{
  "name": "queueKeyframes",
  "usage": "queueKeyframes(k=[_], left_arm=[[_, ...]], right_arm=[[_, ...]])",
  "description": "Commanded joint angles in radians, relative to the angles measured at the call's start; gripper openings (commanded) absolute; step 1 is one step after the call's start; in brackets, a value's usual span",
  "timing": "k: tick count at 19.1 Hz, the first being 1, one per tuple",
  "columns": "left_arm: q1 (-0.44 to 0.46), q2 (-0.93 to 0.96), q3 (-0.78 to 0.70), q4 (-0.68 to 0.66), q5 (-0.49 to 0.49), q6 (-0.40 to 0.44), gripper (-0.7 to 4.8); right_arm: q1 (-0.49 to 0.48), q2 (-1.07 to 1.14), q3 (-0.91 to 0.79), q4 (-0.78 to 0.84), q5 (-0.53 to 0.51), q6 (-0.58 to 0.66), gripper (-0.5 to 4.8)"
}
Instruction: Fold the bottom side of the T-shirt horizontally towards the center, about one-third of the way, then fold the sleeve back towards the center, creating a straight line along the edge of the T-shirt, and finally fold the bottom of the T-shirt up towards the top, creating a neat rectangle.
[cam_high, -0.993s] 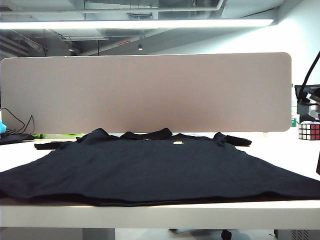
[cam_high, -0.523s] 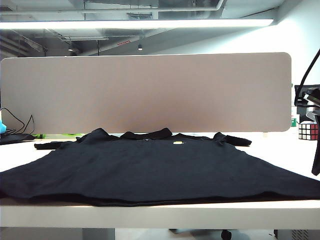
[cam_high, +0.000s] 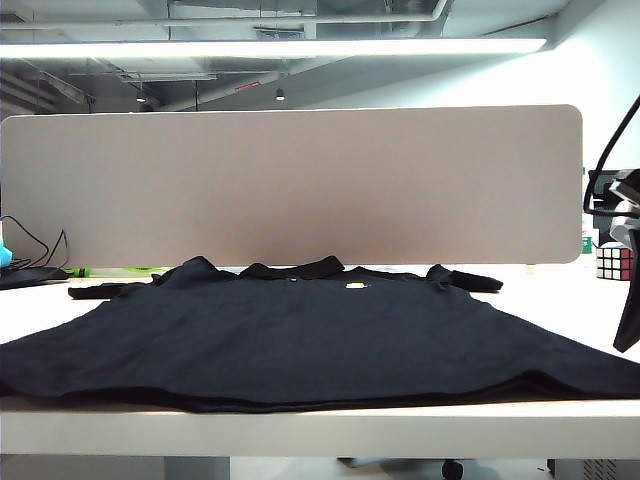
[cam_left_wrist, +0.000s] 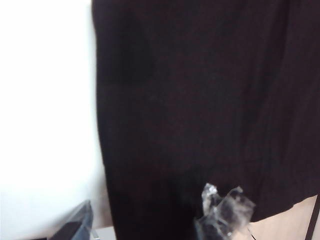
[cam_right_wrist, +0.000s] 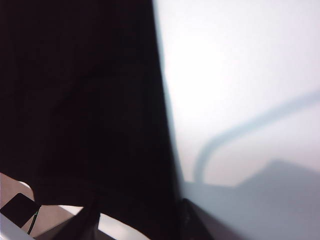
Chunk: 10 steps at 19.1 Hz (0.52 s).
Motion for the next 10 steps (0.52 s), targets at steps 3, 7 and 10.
queueKeyframes(k=[3, 7, 10], left_arm=[[0.000, 0.001, -0.001, 0.028, 0.046, 0.004, 2.47], [0.000, 0.001, -0.001, 0.031, 0.052, 0.004, 2.46], [0.000, 0.020, -0.001, 0.034, 0.057, 0.004, 2.39]], right_arm=[[0.002, 0.007, -0.010, -0.004, -0.008, -0.002, 2.20], [0.002, 0.007, -0.010, 0.006, -0.010, 0.001, 2.20], [0.002, 0.007, -0.010, 0.012, -0.010, 0.001, 1.98]])
